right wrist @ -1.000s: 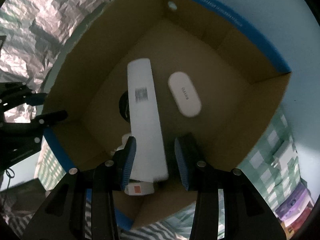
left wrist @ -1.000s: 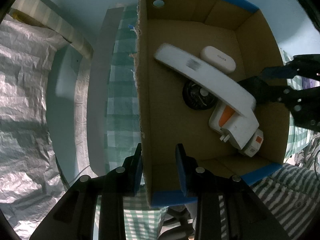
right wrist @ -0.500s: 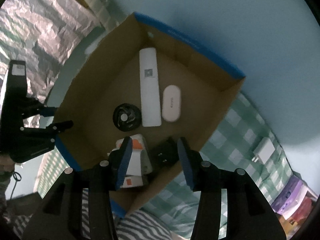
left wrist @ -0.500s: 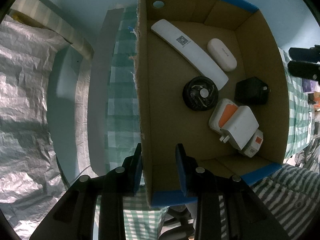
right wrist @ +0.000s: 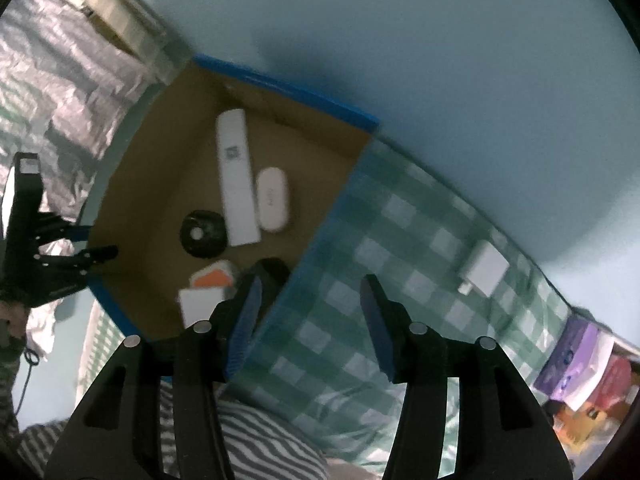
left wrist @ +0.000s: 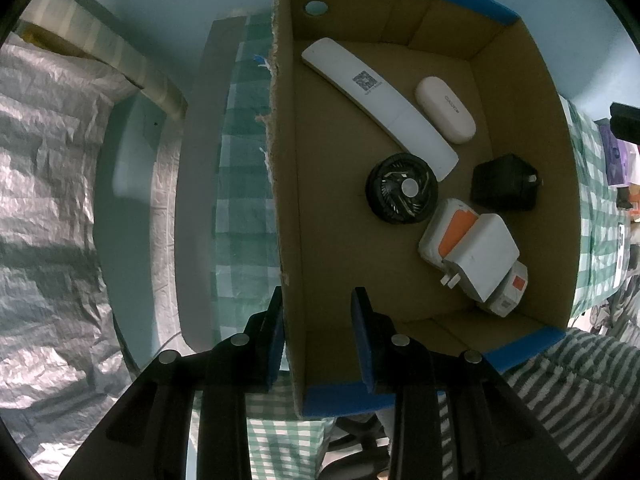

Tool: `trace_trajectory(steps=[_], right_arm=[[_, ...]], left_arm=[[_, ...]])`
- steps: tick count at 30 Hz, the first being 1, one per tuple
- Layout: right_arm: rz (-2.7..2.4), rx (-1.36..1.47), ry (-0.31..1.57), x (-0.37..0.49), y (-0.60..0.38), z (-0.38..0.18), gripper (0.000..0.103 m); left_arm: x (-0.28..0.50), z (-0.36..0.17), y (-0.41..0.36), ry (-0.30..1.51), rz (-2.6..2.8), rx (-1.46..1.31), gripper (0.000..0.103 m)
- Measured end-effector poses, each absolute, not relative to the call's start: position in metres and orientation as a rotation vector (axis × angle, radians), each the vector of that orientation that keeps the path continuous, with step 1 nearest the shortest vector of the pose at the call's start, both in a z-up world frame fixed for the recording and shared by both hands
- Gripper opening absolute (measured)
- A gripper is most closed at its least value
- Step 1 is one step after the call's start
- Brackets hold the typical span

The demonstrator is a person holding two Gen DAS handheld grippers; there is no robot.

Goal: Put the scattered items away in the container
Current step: 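Move the right gripper to the white square charger and close on it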

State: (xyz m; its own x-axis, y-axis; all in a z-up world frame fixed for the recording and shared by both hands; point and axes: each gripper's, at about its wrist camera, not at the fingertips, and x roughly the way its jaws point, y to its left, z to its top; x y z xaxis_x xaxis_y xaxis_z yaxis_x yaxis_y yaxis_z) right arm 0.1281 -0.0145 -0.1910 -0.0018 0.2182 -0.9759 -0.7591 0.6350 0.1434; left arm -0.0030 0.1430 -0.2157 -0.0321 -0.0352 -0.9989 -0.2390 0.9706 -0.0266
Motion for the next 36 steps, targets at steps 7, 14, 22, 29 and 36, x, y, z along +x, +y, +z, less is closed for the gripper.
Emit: trace_trajectory(steps=[7,14,22,29,36], right_arm=[[0.696,-0.386,1.456,0.165,-0.058,-0.217,0.052],[0.529,-0.319,1.506,0.205,-0.096,-0.253,0.06],[0.34,-0.219,1.522,0.258,-0.132,-0.295,0.06],[0.289,-0.207,1.531,0.276,-0.135,-0.325,0.06],[0.283,-0.176,1.542,0.283,-0.125,-0.341,0.06]], left_arm=[[-0.001,-0.215,0.142,1.6,0.165,-0.212,0.031],[0.001,-0.215,0.144,1.601,0.166,-0.214,0.031],[0.003,-0.214,0.144,1.602,0.176,-0.222,0.031],[0.002,-0.213,0.145,1.604,0.187,-0.233,0.031],[0.002,-0.214,0.144,1.614,0.188,-0.237,0.031]])
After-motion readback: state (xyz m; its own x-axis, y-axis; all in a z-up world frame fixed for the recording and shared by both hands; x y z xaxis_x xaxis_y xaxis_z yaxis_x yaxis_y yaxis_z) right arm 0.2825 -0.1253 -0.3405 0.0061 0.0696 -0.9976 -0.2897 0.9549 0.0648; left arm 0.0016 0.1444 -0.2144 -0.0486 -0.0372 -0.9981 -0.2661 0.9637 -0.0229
